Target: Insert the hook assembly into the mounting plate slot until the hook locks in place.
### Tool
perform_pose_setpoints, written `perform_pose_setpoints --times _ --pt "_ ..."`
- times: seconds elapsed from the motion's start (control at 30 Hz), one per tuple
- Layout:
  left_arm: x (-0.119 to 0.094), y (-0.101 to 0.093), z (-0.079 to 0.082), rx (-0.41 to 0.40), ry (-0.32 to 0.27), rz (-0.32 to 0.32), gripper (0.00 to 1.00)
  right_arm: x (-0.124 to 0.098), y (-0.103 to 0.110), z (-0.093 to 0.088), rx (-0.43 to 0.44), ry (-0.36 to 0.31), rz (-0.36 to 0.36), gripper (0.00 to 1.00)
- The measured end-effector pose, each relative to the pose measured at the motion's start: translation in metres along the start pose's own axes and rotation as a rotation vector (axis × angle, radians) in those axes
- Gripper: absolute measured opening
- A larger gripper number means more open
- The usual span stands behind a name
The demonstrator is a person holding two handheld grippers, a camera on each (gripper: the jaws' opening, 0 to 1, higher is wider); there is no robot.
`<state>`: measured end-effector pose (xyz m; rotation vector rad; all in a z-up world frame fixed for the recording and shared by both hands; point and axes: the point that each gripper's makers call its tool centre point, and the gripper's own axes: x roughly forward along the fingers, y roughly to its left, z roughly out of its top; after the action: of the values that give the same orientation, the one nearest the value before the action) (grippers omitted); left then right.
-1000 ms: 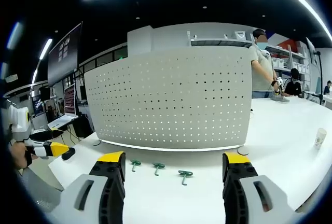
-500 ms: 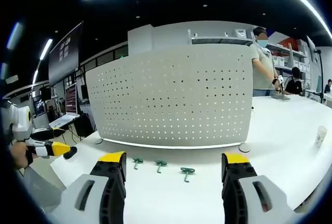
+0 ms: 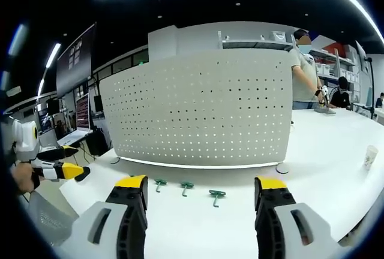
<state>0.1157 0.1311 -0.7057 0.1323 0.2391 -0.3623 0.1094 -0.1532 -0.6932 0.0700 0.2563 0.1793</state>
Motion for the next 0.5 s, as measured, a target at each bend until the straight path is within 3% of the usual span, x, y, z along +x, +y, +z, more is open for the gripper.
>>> perform_pose_setpoints --times 0.23,0.5 --pt "-0.001 0.008 -0.002 0.056 0.025 -0.026 0.71 -0.002 -0.001 -0.003 -0.004 0.010 -0.010 0.69" --pt "-0.001 0.034 -0.002 0.133 0.057 -0.050 0.69 -0.005 0.001 -0.008 0.002 0.027 -0.017 0.68"
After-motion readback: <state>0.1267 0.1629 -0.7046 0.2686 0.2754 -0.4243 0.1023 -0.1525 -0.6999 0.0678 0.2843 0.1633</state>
